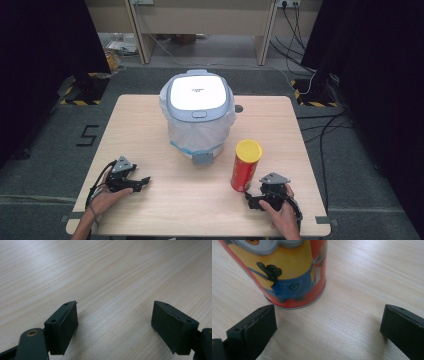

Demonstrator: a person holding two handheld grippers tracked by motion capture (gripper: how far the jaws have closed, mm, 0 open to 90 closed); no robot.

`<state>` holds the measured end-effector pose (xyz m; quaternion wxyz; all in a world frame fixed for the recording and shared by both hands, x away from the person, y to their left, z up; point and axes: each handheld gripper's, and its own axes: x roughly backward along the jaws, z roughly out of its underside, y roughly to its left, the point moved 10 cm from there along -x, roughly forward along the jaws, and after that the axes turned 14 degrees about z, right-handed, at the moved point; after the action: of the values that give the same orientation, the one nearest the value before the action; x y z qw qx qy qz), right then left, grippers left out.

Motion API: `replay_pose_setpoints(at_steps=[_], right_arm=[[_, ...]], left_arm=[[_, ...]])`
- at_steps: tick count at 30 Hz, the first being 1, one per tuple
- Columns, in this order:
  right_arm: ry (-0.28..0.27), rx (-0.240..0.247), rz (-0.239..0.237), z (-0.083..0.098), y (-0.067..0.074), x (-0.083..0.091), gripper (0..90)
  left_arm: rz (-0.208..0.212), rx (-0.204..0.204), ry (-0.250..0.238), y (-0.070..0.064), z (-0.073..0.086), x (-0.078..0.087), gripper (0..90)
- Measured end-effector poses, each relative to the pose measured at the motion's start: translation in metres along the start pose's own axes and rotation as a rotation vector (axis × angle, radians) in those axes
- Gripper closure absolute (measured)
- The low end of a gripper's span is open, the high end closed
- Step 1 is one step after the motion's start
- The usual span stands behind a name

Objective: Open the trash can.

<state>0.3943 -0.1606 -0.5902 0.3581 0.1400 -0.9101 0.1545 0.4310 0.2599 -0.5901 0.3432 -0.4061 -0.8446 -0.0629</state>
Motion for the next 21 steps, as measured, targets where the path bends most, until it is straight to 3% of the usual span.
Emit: replay_pose_setpoints(at_steps=[9,10,14,18,21], right_arm=[[-0.001,0.001,-0.001,0.000,0.000,0.000,0.4],[0.000,0.000,0.000,0.000,0.000,0.000,0.3],[0.000,0.000,0.000,0.000,0.000,0.000,0.4],[0.000,0.000,0.000,0.000,0.000,0.000,0.3],[-0.001,0.002,-0.001,0.000,0.000,0.000,0.4]], left_arm=[[0.009,0.006,-0.010,-0.003,-0.001,-0.001,21.3],[0.021,0.013,-0.018,-0.007,-0.003,-0.002,21.3],[0.087,-0.031,-0.082,-0.035,-0.024,-0.011,21.4],[0.129,-0.104,-0.065,-0.057,-0.037,-0.030,21.4],[0.152,-0.123,-0.057,-0.068,-0.044,-0.043,21.5]])
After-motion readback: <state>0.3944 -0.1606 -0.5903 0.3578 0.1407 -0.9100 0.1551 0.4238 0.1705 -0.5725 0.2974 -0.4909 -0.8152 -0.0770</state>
